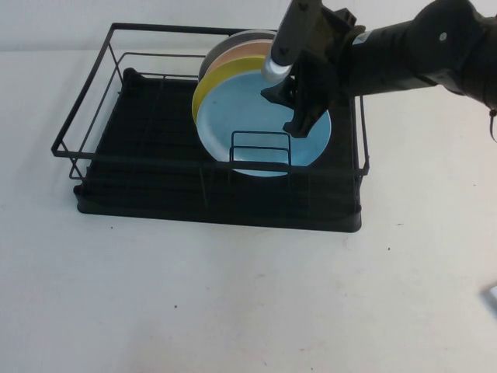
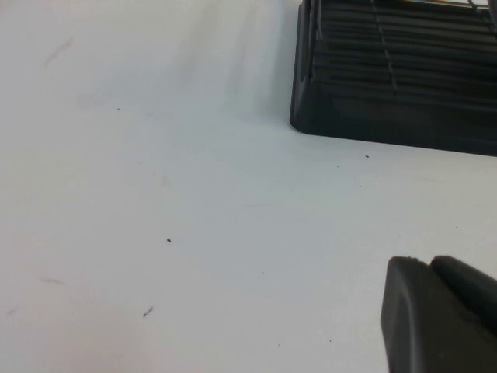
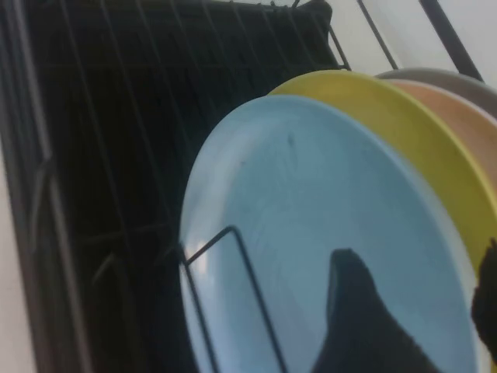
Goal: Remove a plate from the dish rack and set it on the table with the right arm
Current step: Grasp the plate from the shelf
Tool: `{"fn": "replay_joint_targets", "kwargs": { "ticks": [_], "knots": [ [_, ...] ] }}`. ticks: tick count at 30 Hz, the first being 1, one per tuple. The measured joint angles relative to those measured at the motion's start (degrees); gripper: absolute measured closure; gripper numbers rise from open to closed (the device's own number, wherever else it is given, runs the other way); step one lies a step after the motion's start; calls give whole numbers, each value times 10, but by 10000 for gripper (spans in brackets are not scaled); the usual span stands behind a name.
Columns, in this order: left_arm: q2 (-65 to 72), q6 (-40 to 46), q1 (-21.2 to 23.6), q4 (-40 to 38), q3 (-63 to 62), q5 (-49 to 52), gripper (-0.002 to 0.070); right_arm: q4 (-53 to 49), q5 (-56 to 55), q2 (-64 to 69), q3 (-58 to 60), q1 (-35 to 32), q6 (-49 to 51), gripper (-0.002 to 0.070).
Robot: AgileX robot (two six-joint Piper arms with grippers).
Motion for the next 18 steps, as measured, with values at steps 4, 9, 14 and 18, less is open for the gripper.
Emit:
{"fn": "replay_joint_targets", "kwargs": {
  "ticks": [4,9,14,18],
  "knots": [
    [0,0,0,0,0,0,679,1,1,37,-40,0,-8,382],
    [0,0,0,0,0,0,679,1,1,65,-73,0,-28,387],
    [0,0,0,0,0,0,679,-2,-1,74,-79,0,-48,419],
    [0,0,0,0,0,0,679,-4,-5,80,-81,0,-51,428]
  ]
}}
